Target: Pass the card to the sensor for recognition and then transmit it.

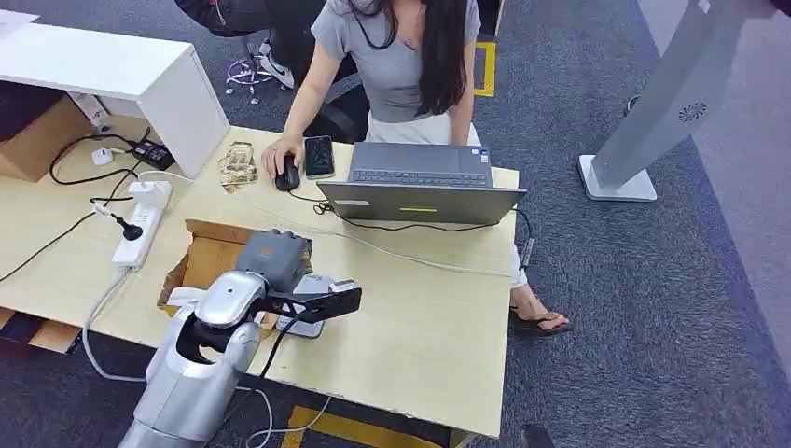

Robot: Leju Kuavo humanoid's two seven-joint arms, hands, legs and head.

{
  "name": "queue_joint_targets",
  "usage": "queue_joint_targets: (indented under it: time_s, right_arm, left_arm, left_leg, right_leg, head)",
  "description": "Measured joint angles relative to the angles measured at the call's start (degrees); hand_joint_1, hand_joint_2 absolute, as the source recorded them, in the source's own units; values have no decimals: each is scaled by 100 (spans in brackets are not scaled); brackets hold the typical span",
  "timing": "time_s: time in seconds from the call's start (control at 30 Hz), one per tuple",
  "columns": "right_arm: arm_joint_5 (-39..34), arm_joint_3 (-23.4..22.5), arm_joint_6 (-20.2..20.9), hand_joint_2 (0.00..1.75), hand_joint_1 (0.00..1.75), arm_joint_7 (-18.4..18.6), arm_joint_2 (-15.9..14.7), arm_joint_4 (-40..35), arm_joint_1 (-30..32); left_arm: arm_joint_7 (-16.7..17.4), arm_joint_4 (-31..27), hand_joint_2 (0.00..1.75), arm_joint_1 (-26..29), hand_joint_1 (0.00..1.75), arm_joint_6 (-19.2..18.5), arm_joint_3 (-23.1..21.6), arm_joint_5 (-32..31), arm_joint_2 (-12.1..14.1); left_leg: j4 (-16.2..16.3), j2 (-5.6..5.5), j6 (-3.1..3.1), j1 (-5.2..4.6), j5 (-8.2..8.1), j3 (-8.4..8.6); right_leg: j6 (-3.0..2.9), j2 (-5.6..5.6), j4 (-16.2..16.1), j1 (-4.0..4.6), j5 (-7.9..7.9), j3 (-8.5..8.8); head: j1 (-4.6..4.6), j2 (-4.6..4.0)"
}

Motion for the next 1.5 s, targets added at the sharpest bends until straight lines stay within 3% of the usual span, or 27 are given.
queue_joint_targets:
  time_s: [0.2, 0.57, 0.93, 1.5]
  right_arm:
    - [33, 46, -68, 175, 0, 0, 0, 79, -106]
    - [109, 72, -98, 175, 0, 2, 0, 205, -191]
    - [74, 129, 20, 175, 0, -61, 0, 278, -220]
    - [66, 212, 61, 175, 0, -94, 2, 304, -217]
  left_arm:
    - [144, 188, 175, 8, 175, -308, -2, -2, 57]
    - [190, 363, 175, 46, 175, -553, -11, -2, 133]
    - [-166, 466, 175, 86, 175, 196, -328, 0, 173]
    - [-252, 547, 175, 85, 175, 260, -571, -2, 175]
  left_leg:
    - [0, -1, 0, 0, 0, 0]
    - [0, -1, 0, 0, 0, -2]
    - [0, -1, 0, 0, 0, -3]
    - [0, 0, 0, 0, 0, -2]
  right_leg:
    - [0, 0, 0, 0, 0, 0]
    - [0, -1, 0, 0, 0, -2]
    - [0, -1, 0, 0, 0, -2]
    - [0, 0, 1, 0, 0, -4]
  head:
    - [0, 0]
    - [0, 0]
    - [0, 0]
    - [0, 0]
